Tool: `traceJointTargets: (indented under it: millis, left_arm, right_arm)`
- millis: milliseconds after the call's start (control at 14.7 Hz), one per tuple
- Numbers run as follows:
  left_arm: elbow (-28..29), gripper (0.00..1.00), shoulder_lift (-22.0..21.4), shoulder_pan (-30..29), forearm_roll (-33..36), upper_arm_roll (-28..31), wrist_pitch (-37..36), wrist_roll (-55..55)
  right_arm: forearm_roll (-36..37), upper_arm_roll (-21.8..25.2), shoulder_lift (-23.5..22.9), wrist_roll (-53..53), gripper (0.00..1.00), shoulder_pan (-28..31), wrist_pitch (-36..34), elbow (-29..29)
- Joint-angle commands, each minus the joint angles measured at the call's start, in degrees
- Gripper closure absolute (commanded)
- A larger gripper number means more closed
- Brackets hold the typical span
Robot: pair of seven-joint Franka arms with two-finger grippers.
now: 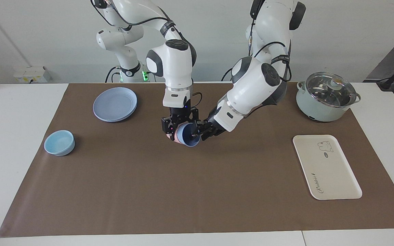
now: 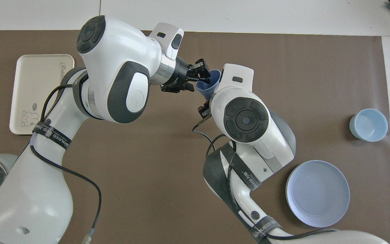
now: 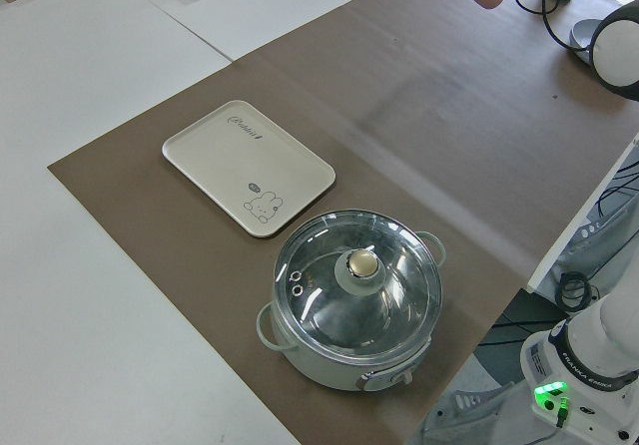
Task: Place cup on tray
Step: 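Pass the blue cup from the right gripper to the left gripper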
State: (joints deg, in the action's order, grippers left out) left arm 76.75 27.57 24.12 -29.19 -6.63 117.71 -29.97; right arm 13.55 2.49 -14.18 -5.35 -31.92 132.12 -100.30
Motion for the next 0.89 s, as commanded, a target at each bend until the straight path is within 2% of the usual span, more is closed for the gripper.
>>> traceJointTargets:
  millis: [0, 272, 477, 817]
  left_arm:
    - [1.74, 0.54, -1.64, 0.22, -0.96, 0.74, -2.57, -0.09]
    - [1.39, 0.86, -1.64, 0.22, -1.05, 0.66, -2.40, -0.09]
    - [1.21, 0.99, -1.56, 0.22, -0.96, 0.66, -2.22, -0.26]
    - [1.12, 1.00, -1.56, 1.01, -0.08, 0.74, -2.74, -0.35]
  right_arm:
    - [1.74, -0.03, -0.68, -2.04, 1.00, 0.02, 0.69, 1.07]
    - [1.74, -0.03, -0.68, -2.04, 1.00, 0.10, 0.78, 1.07]
    - [1.65, -0.03, -0.76, -2.04, 1.00, 0.28, 0.86, 1.07]
    - [1.74, -0.03, -0.85, -2.04, 1.00, 0.37, 0.95, 1.07]
